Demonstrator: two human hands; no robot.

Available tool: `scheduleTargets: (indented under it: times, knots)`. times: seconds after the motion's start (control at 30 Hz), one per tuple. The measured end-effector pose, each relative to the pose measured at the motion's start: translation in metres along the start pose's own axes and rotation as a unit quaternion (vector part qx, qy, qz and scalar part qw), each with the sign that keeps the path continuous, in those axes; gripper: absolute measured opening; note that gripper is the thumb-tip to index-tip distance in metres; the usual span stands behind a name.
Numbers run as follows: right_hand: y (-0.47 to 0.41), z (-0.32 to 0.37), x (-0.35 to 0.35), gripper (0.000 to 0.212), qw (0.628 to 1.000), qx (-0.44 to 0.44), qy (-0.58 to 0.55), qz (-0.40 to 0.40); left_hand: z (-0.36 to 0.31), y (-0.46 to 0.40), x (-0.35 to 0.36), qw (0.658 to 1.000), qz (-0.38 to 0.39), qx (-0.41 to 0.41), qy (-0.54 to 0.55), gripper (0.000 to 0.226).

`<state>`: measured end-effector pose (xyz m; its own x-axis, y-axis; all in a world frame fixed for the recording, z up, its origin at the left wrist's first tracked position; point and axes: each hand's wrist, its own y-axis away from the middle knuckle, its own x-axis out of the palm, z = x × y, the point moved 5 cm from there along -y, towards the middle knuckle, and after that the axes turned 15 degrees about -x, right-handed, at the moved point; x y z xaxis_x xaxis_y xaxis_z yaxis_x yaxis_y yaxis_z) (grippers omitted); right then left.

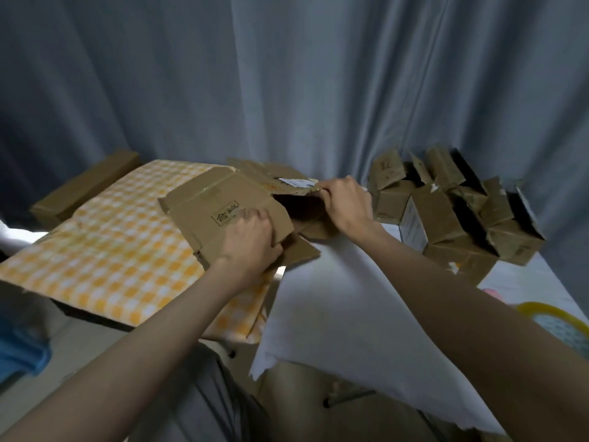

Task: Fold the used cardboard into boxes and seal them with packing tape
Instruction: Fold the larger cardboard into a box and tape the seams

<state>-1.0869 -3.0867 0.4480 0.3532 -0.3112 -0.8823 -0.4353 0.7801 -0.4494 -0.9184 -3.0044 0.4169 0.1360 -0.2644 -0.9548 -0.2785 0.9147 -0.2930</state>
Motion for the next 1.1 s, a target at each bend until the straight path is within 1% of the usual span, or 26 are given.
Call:
scheduleTargets:
  times: [0.13,0.2,0.3,0.37,0.4,0.43,0.47,0.5,0.53,0.57,0.6,0.63,0.67,0.7,0.73,0.8,0.87,1.0,1.1]
  knots:
    - [0.004,0.0,-0.006,0.029,0.999,0.009,-0.003,-0.031,0.004,-0.008,-0.022,0.997,-0.077,0.023,0.009,0.039]
    - [0.004,0.001,-0.008,0.029,0.999,0.01,-0.01,-0.04,0.004,-0.012,-0.029,0.994,-0.099,0.036,-0.006,0.03]
    - [0.005,0.001,-0.006,0.027,0.998,0.005,-0.026,-0.049,0.005,-0.019,-0.031,0.995,-0.093,0.036,-0.024,0.017]
    - [0.005,-0.001,-0.003,0.03,0.998,0.008,-0.035,-0.052,0.007,-0.023,-0.033,0.995,-0.088,0.027,-0.027,0.015]
    - [0.004,-0.003,-0.002,0.035,0.998,0.021,-0.031,-0.055,0.009,-0.026,-0.035,0.996,-0.088,0.02,-0.021,0.017]
    - [0.004,-0.008,-0.002,0.043,0.997,0.047,-0.024,-0.058,0.013,-0.029,-0.039,0.996,-0.092,0.011,-0.009,0.018]
    - [0.004,-0.013,-0.003,0.056,0.994,0.087,-0.027,-0.063,0.018,-0.032,-0.044,0.995,-0.102,0.002,0.007,0.019]
    - [0.004,-0.02,-0.005,0.071,0.986,0.137,-0.058,-0.069,0.024,-0.035,-0.051,0.993,-0.119,-0.007,0.025,0.018]
    - [0.005,-0.028,-0.006,0.083,0.971,0.193,-0.12,-0.074,0.03,-0.038,-0.059,0.989,-0.141,-0.015,0.044,0.017]
    - [0.007,-0.035,-0.005,0.088,0.946,0.242,-0.2,-0.076,0.036,-0.04,-0.068,0.985,-0.162,-0.022,0.063,0.016]
    - [0.008,-0.038,-0.003,0.086,0.914,0.276,-0.286,-0.076,0.041,-0.042,-0.076,0.98,-0.18,-0.027,0.084,0.016]
    - [0.009,-0.038,-0.001,0.075,0.879,0.296,-0.365,-0.073,0.046,-0.043,-0.083,0.975,-0.19,-0.027,0.11,0.02]
    - [0.01,-0.035,0.0,0.06,0.849,0.305,-0.426,-0.072,0.049,-0.043,-0.087,0.972,-0.192,-0.023,0.135,0.025]
    - [0.011,-0.032,0.0,0.046,0.825,0.309,-0.466,-0.081,0.052,-0.043,-0.09,0.97,-0.185,-0.015,0.156,0.03]
    - [0.012,-0.029,0.0,0.037,0.807,0.313,-0.491,-0.099,0.054,-0.042,-0.089,0.97,-0.173,-0.006,0.172,0.033]
    - [0.017,-0.026,0.001,0.031,0.785,0.322,-0.513,-0.13,0.057,-0.036,-0.081,0.972,-0.144,0.006,0.185,0.041]
    - [0.021,-0.022,0.0,0.035,0.783,0.331,-0.507,-0.14,0.062,-0.029,-0.072,0.975,-0.134,0.004,0.179,0.047]
    - [0.02,-0.013,-0.01,0.042,0.818,0.309,-0.464,-0.143,0.073,-0.026,-0.075,0.971,-0.146,-0.017,0.187,0.039]
    - [0.012,-0.003,-0.03,0.042,0.84,0.274,-0.438,-0.164,0.086,-0.033,-0.1,0.963,-0.163,-0.056,0.205,0.041]
